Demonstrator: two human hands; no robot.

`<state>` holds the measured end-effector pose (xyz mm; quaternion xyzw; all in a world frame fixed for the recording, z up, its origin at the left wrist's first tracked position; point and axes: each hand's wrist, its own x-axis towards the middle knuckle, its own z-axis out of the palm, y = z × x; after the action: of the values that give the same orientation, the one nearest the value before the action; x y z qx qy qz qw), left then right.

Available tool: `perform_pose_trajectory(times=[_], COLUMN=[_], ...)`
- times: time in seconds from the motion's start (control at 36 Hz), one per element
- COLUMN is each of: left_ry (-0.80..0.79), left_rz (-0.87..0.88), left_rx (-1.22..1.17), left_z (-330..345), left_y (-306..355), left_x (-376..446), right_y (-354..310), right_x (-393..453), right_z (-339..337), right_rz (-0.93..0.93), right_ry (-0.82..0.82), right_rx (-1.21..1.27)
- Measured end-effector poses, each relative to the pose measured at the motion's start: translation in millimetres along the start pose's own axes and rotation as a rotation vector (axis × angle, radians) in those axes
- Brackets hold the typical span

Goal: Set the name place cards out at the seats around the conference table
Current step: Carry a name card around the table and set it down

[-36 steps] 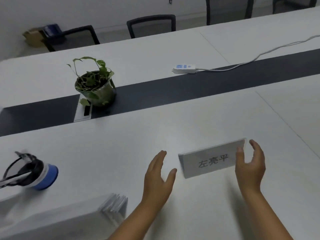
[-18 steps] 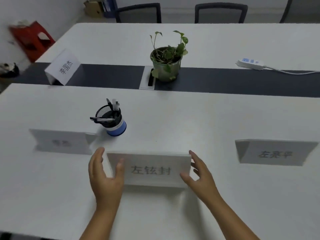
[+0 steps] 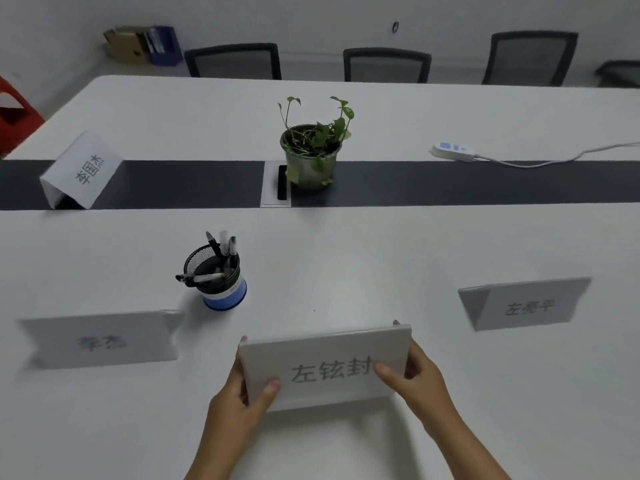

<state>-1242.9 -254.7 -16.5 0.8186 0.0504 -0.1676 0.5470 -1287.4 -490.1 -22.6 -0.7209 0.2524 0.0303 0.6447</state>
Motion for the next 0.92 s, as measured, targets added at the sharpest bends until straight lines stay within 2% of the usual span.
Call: perform_pose_trajectory(times=[0.25, 0.36, 0.72, 0.92], left_ry=[0.036, 0.020, -0.086, -0.099], left_rz=[0.038, 0.055, 0.206, 0.256], left_rx=[0.100, 0.140, 0.008, -0.027], left_z=[1, 7, 34, 46], left_y=[5, 15, 42, 43], left_x=[-3, -21, -89, -170], right_y=[0, 6, 10, 50], right_x=[-19, -49, -157, -235], right_z=[0, -8, -56, -76], right_rz=[0.009, 0.009, -0.124, -0.127], right_ry=[0.050, 0.134, 0.405, 0.392], right_rx=[0.057, 0.104, 0.129, 0.192])
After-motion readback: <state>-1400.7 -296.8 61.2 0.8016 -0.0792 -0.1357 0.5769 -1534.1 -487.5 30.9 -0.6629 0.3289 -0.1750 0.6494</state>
